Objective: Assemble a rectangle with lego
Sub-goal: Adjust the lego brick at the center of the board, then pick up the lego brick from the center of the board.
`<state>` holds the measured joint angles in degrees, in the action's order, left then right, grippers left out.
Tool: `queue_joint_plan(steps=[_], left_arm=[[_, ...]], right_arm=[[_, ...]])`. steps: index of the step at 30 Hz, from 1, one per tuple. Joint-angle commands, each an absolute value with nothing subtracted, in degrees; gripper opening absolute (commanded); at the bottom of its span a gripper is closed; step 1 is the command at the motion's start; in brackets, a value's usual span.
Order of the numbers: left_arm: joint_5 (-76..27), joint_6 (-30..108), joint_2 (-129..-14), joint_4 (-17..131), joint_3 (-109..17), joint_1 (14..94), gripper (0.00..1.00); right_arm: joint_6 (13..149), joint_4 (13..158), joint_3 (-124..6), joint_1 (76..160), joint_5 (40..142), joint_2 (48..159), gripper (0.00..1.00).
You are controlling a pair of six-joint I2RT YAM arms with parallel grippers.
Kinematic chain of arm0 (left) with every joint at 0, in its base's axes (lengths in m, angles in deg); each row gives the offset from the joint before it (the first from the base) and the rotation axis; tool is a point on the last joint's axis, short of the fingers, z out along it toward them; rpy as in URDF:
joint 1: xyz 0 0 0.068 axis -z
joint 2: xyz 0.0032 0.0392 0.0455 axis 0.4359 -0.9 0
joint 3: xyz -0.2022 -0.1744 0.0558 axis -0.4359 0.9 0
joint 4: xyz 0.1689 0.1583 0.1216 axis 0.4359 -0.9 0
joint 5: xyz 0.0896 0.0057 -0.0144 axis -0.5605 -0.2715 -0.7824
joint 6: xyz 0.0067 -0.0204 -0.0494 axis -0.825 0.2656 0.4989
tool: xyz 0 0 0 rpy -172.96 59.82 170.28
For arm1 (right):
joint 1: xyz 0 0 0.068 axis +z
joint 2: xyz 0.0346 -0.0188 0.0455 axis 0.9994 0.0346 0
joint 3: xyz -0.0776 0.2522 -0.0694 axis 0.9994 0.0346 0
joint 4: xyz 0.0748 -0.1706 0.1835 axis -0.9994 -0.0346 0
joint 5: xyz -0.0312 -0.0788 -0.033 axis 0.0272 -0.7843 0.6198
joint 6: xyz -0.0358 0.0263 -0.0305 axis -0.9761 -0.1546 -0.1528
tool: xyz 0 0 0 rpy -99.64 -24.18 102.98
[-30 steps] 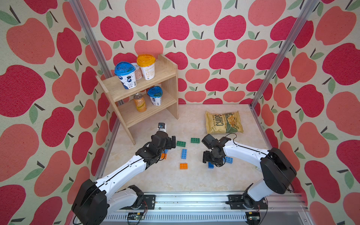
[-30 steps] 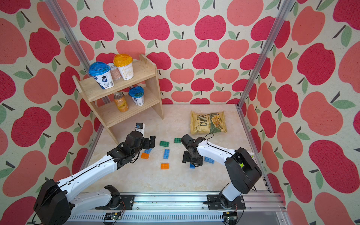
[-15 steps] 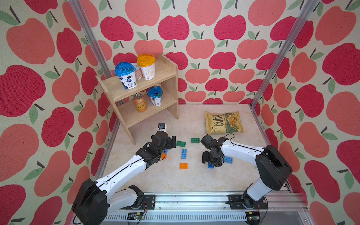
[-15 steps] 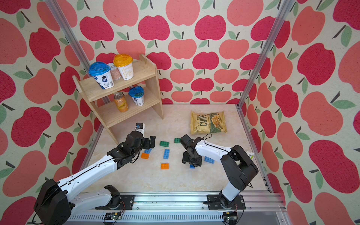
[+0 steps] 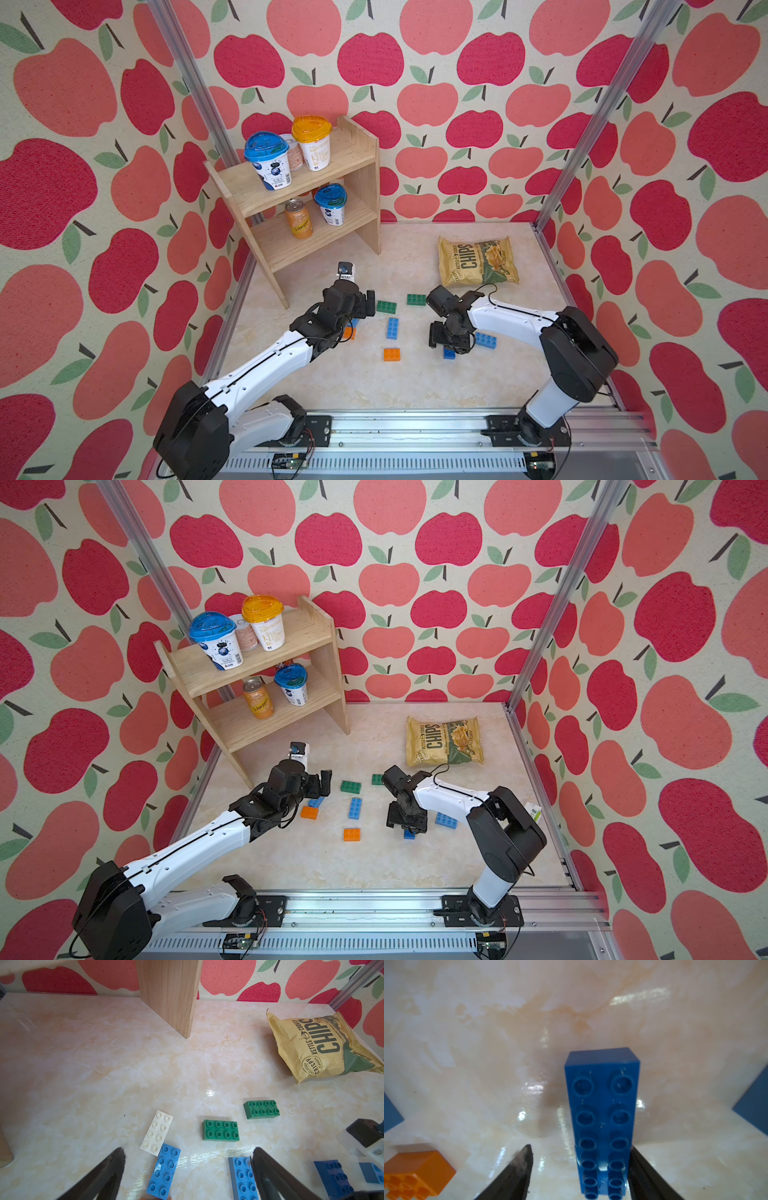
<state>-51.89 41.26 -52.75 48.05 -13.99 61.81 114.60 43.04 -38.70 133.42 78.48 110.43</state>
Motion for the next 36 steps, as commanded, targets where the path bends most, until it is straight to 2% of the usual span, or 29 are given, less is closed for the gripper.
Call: queue_joint_plan(steps=[1, 10, 18, 26, 30, 32, 36], left_arm=[[-52.0, 41.1, -53.4, 47.9, -15.6, 61.3, 0.98], [-52.0, 40.8, -53.3, 47.6, -15.6, 61.3, 0.97], [-52.3, 40.9, -52.5, 47.4, -15.6, 61.3, 0.97], [-52.3, 41.0, -51.7, 47.5, -15.1, 61.3, 0.97], [-52.3, 41.5, -51.7, 47.8, -14.9, 61.2, 0.97], [-52.2, 41.7, -51.9, 48.1, -14.8, 61.2, 0.97], [-52.1, 41.9, -52.3, 48.6, -14.9, 61.3, 0.97]], right_arm=[[114.0, 41.7, -40.0, 134.0, 78.6, 111.1, 0.72], [114.4, 38.7, -40.6, 133.7, 75.8, 110.4, 0.75], [114.3, 35.4, -42.3, 131.7, 73.9, 102.7, 0.8], [112.6, 33.7, -34.9, 119.1, 74.6, 93.3, 0.85], [110.7, 34.3, -30.5, 112.0, 75.5, 89.7, 0.92], [109.6, 35.1, -29.2, 109.6, 76.5, 88.9, 0.99], [107.0, 37.1, -28.0, 107.1, 78.2, 89.9, 1.0]])
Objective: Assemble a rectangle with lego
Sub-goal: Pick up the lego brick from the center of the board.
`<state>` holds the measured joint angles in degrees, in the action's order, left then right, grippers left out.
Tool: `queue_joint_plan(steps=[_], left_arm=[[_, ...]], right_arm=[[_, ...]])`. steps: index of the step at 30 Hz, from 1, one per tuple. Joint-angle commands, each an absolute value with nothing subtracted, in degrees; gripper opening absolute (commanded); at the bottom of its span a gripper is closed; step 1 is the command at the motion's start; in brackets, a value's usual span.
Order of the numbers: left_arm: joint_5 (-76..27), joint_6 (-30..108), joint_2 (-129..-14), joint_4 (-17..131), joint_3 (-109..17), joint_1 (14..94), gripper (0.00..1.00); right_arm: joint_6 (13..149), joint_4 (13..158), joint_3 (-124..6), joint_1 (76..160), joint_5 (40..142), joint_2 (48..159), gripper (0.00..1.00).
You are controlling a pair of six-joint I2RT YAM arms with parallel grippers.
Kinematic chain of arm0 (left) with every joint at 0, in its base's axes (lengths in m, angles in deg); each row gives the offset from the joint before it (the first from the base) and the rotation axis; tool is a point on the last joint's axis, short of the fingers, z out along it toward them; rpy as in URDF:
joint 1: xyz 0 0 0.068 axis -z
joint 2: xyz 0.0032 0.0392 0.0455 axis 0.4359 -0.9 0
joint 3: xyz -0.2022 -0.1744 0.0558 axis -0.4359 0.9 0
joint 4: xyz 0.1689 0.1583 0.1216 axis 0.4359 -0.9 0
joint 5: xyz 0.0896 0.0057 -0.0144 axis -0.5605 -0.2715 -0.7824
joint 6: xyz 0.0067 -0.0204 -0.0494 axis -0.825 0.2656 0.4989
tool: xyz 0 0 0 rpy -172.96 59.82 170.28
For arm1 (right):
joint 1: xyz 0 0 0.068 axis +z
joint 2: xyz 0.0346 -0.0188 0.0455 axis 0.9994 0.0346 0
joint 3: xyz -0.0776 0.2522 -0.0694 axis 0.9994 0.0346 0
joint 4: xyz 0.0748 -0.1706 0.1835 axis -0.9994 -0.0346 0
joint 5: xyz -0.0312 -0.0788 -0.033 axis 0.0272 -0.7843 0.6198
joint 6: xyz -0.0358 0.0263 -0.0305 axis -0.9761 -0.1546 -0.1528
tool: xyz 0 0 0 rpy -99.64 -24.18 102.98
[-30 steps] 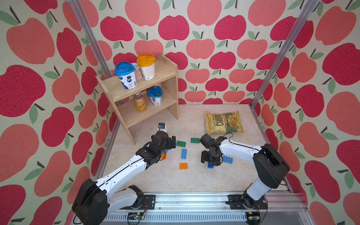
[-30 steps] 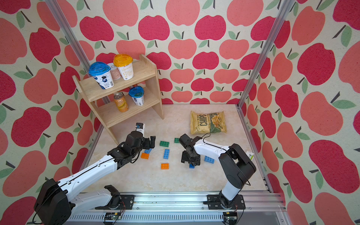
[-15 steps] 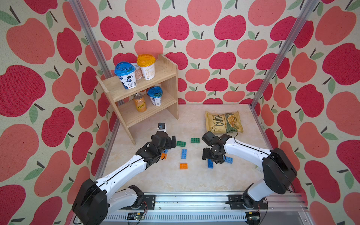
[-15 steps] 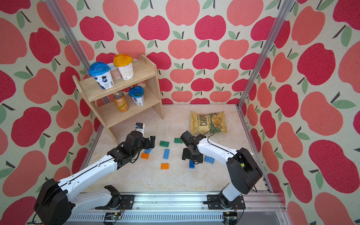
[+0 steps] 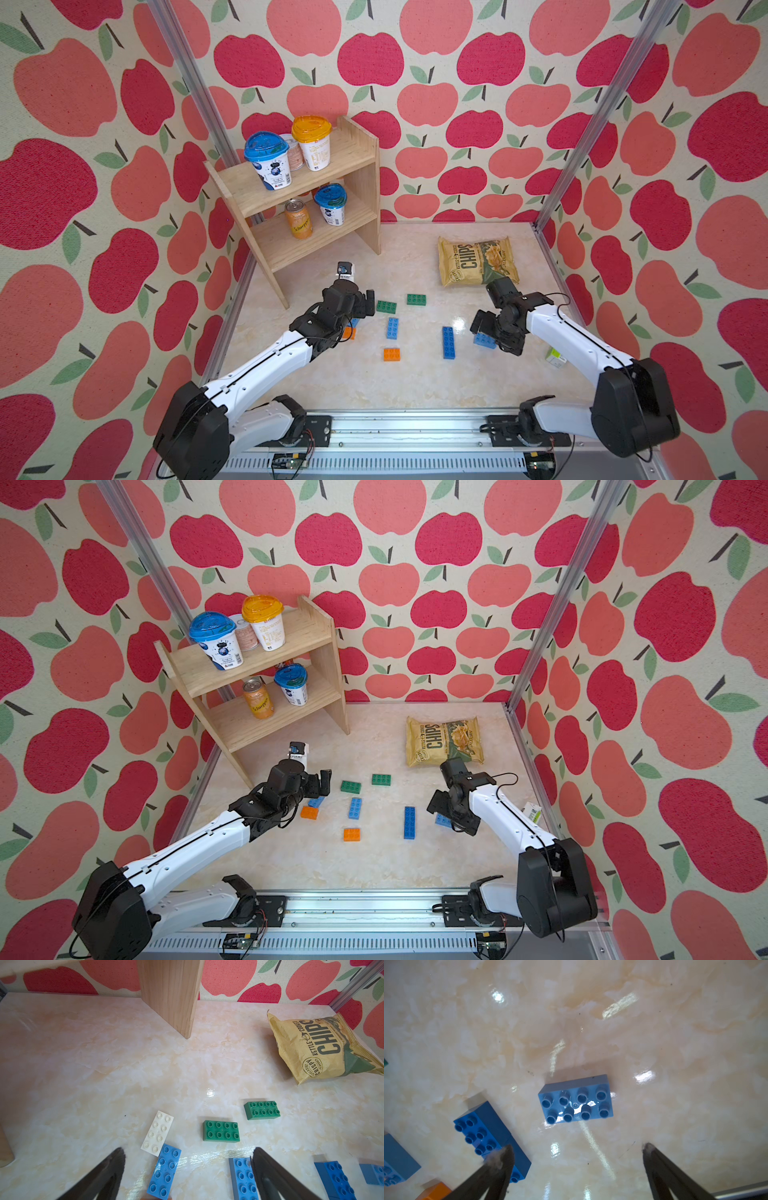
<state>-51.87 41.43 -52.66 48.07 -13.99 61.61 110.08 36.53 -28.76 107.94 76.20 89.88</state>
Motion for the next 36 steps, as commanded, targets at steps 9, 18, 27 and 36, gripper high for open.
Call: queue_joint_plan(steps=[9, 18, 27, 36], left_arm=[[-52.2, 42.2, -52.9, 48.9, -14.8, 61.3, 0.97], [-52.5, 42.2, -52.9, 48.5, -14.9, 61.2, 0.97], [-52.7, 41.8, -53.0, 47.8, -15.2, 61.2, 0.97], [-52.6, 41.7, -53.3, 47.8, -15.6, 61.3, 0.98]], right_arm=[[97.9, 37.2, -30.6, 106.7, 76.6, 97.0, 0.99], [95.4, 39.7, -32.4, 106.2, 77.1, 101.6, 0.93], [95.1, 40.2, -33.1, 106.2, 76.3, 103.6, 0.87], [94.8, 40.4, -33.1, 106.2, 75.4, 105.4, 0.78]])
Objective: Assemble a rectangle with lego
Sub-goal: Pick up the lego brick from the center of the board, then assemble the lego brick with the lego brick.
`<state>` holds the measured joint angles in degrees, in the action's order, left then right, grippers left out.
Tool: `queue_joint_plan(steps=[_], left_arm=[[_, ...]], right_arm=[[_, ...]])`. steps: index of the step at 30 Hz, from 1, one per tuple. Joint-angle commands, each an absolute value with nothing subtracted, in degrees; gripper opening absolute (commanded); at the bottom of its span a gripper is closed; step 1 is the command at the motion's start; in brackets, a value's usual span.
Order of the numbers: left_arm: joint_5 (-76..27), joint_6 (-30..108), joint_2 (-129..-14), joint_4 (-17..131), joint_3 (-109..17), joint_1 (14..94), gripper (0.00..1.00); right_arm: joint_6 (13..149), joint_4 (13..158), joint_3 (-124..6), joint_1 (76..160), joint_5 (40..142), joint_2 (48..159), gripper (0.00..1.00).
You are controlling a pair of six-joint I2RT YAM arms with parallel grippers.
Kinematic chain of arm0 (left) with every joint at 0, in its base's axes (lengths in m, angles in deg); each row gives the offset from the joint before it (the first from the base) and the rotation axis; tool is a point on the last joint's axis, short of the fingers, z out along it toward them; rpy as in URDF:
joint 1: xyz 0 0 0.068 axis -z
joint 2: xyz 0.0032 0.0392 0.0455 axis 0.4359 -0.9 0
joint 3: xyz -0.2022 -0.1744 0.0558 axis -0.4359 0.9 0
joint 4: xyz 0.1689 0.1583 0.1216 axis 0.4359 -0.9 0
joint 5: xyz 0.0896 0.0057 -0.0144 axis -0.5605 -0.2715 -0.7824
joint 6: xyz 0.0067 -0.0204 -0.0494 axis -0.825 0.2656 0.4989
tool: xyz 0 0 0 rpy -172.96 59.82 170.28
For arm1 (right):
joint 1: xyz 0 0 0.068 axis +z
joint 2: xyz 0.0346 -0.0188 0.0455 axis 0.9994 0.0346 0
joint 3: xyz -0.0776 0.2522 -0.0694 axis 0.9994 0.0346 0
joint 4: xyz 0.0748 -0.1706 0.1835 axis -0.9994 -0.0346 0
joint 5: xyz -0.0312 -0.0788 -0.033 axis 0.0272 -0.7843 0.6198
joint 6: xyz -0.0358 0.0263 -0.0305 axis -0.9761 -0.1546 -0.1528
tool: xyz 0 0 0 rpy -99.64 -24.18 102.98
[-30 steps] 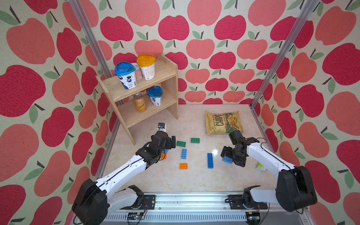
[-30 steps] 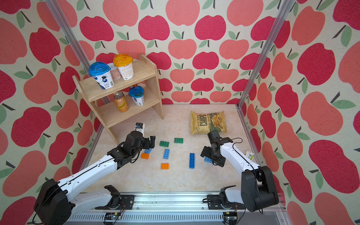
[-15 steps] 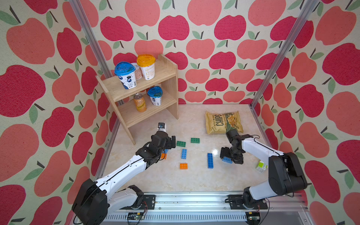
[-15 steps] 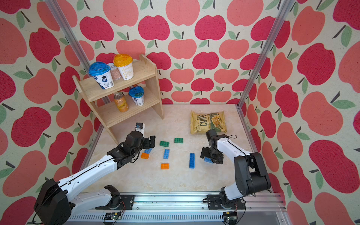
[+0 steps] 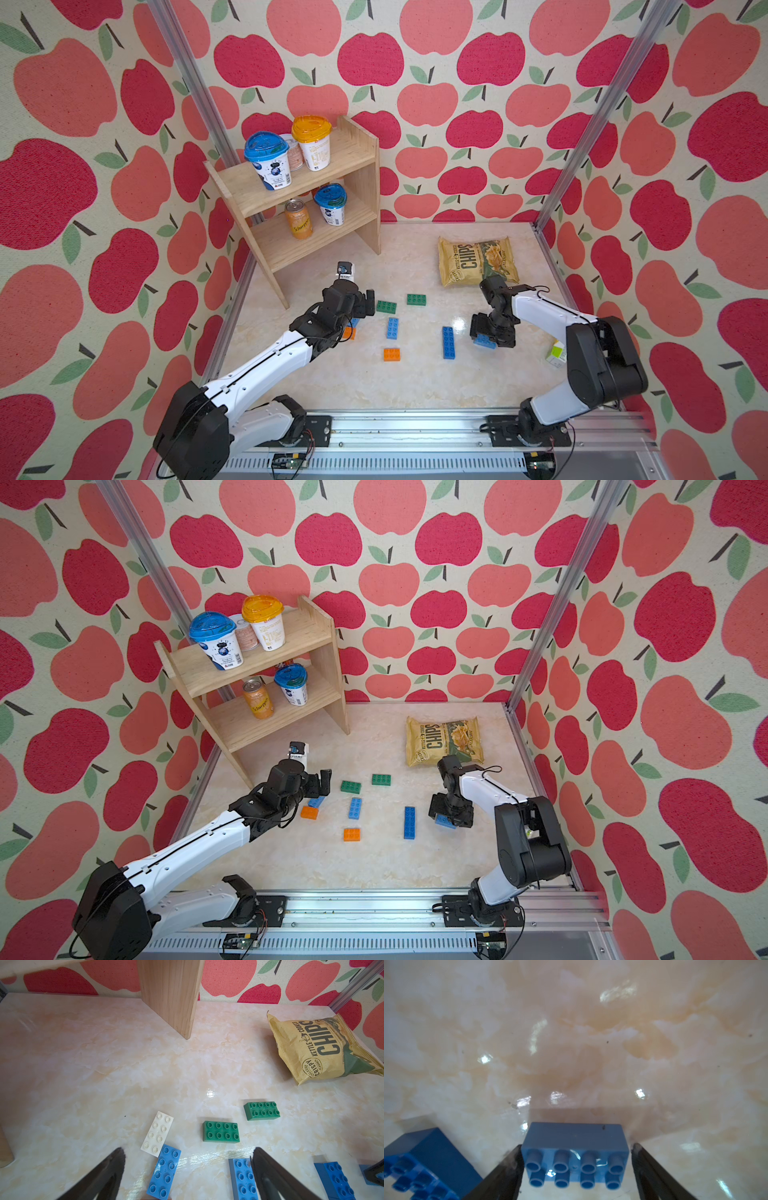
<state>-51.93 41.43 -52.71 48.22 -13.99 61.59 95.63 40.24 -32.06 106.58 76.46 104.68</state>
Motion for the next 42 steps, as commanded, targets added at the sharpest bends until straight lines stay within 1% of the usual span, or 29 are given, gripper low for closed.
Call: queue_joint_plan(steps=[1, 4, 7, 9, 14, 21, 26, 29, 33, 42], left_arm=[[-52.6, 41.6, -53.2, 47.9, -15.6, 61.3, 0.97], [-52.6, 41.7, -53.4, 47.8, -15.7, 61.2, 0.97], [-52.6, 41.6, -53.5, 47.8, -15.8, 61.2, 0.97], [-52.7, 41.6, -53.5, 47.7, -15.8, 61.2, 0.97], [-53.0, 41.9, -53.4, 47.6, -15.6, 61.1, 0.97], [-53.1, 42.3, -53.0, 47.8, -15.3, 61.1, 0.97], [-52.6, 42.3, -53.2, 48.3, -15.2, 61.2, 0.97], [-52.3, 42.4, -53.5, 48.6, -15.3, 61.3, 0.97], [-52.2, 42.4, -53.3, 48.6, -15.2, 61.2, 0.97], [-52.5, 42.5, -52.4, 48.2, -14.6, 61.3, 0.97]], right_arm=[[94.8, 40.5, -33.0, 106.1, 75.4, 105.4, 0.76], [94.7, 40.9, -32.8, 106.1, 76.0, 105.7, 0.67], [94.4, 40.8, -32.9, 106.2, 76.1, 105.7, 0.55], [93.8, 40.3, -33.3, 106.4, 76.1, 104.8, 0.51], [93.0, 37.0, -35.8, 109.0, 74.2, 101.7, 0.5], [96.9, 35.5, -39.7, 118.1, 74.1, 99.1, 0.49], [99.7, 37.0, -41.6, 125.9, 73.7, 100.8, 0.46], [100.2, 37.9, -41.7, 128.7, 73.4, 102.8, 0.45], [99.7, 39.0, -41.0, 130.2, 73.9, 104.5, 0.44], [99.6, 38.6, -40.5, 130.3, 74.5, 105.3, 0.44]])
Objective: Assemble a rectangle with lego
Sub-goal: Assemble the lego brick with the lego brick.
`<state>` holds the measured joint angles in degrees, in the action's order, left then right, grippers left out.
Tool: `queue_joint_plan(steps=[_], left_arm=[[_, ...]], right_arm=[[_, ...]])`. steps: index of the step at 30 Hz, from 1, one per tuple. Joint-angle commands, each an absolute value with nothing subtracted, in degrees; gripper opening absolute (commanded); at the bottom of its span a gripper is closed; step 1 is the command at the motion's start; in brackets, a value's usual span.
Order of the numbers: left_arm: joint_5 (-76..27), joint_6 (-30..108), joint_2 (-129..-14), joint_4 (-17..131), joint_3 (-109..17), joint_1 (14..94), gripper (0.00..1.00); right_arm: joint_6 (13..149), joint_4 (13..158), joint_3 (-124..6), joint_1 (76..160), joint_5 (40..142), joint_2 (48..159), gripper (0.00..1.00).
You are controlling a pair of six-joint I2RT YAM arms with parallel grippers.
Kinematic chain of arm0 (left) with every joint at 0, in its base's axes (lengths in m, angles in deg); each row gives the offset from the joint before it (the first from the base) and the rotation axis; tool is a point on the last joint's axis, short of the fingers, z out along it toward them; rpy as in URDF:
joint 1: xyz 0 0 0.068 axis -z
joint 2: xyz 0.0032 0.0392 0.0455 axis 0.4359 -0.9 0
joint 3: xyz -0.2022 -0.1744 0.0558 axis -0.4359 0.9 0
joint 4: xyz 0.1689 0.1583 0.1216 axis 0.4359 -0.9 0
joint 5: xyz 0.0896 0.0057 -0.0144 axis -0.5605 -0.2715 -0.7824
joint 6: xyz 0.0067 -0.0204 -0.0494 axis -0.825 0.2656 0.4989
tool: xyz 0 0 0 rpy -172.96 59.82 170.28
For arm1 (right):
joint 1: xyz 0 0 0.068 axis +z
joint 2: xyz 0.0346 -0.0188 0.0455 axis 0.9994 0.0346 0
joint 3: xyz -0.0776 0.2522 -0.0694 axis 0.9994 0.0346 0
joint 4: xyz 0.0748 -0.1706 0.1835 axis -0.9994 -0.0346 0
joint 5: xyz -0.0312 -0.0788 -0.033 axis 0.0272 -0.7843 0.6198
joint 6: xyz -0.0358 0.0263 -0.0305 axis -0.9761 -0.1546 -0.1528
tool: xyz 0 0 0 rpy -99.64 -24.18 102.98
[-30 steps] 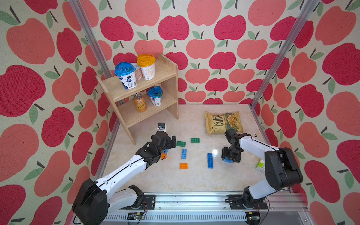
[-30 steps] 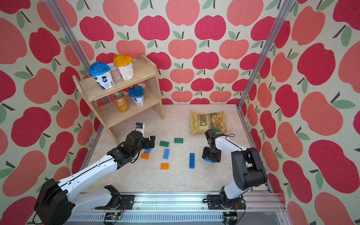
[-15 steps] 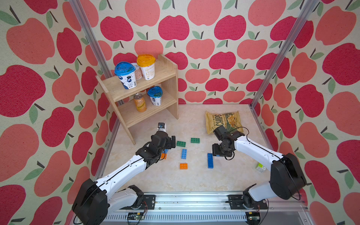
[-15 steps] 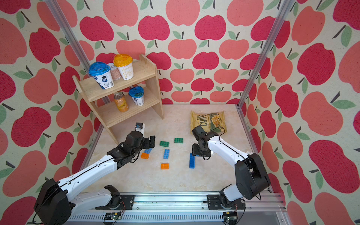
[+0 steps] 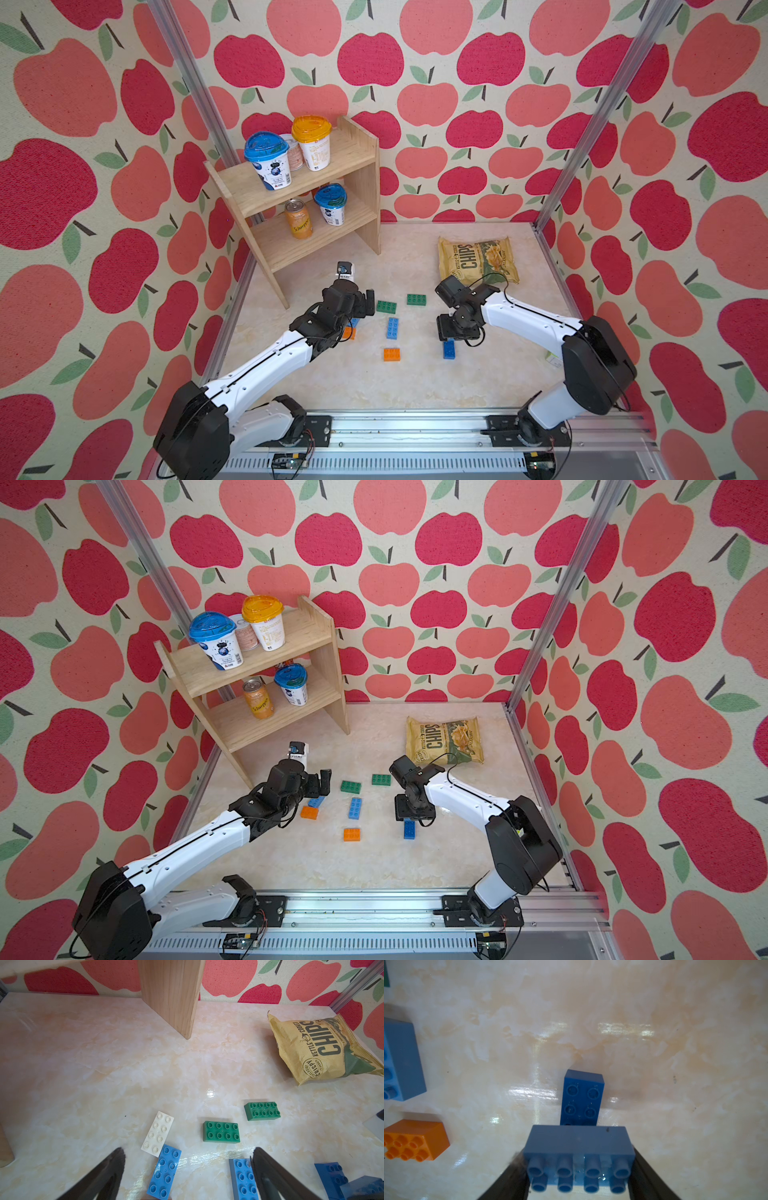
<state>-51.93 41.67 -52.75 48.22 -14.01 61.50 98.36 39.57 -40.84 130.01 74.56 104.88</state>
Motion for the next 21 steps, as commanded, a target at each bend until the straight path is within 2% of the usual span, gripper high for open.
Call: queue_joint_plan(steps=[1, 11, 21], left_arm=[[-52.6, 42.6, -52.3, 48.2, -14.6, 61.2, 0.97], [-52.8, 42.2, -52.3, 48.2, -14.8, 61.3, 0.97], [-52.1, 42.1, -52.7, 48.8, -14.7, 61.2, 0.97]], right_arm=[[100.0, 38.2, -40.7, 130.3, 74.3, 105.3, 0.44], [111.6, 35.3, -41.2, 132.2, 72.3, 102.6, 0.4], [112.3, 35.0, -41.3, 133.7, 72.1, 104.4, 0.39]])
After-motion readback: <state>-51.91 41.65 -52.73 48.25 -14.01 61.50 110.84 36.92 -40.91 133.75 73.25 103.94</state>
